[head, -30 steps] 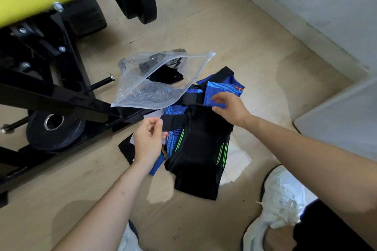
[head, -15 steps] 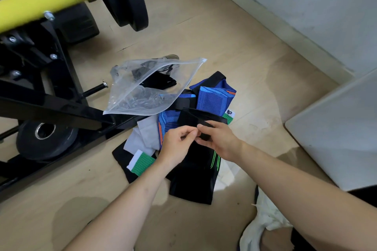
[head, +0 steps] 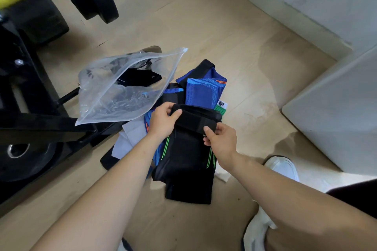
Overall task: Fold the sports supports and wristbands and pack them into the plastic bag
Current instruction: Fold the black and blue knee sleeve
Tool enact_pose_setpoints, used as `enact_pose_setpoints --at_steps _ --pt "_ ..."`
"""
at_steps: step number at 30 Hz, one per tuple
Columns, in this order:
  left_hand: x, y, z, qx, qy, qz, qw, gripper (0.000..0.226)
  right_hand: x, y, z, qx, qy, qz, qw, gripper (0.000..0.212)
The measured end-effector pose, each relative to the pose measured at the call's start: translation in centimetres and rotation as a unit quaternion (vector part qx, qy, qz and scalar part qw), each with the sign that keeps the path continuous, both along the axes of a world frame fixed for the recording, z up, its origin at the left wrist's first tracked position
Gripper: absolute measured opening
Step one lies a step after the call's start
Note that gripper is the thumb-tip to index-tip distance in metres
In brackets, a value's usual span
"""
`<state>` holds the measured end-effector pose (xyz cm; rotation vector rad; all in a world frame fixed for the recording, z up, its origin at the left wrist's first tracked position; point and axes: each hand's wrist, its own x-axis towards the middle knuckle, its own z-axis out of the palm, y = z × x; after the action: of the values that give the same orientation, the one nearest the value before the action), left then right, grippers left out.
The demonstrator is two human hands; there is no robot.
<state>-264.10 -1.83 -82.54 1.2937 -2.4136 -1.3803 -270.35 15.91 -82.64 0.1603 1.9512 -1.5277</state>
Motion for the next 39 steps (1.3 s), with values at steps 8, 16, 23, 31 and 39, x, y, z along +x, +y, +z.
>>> enact_pose_setpoints --at_steps 8,16,23,31,39 --pt "-1.2 0.7 -1.2 0.036 0.027 0.074 0.996 0.009 -0.8 -0.5 -2.5 0.129 0.038 -0.009 0.991 0.031" --pt "-1.4 1.2 -1.3 0.025 0.011 0.076 0.997 0.020 -2.0 -0.6 -3.2 0.243 0.003 -0.013 0.970 0.030" --pt "1.4 1.7 -1.1 0.051 0.004 0.016 0.999 0.021 -3.2 1.6 -2.8 0.081 -0.025 -0.016 0.996 0.036" --pt "3.8 3.5 0.3 0.176 0.079 0.008 0.981 0.031 -3.2 2.9 -0.2 -0.047 -0.130 0.037 0.990 0.018" --pt "2.8 2.8 1.0 0.204 0.054 0.090 0.973 0.030 -5.4 0.5 -0.8 0.008 -0.042 0.073 0.996 0.023"
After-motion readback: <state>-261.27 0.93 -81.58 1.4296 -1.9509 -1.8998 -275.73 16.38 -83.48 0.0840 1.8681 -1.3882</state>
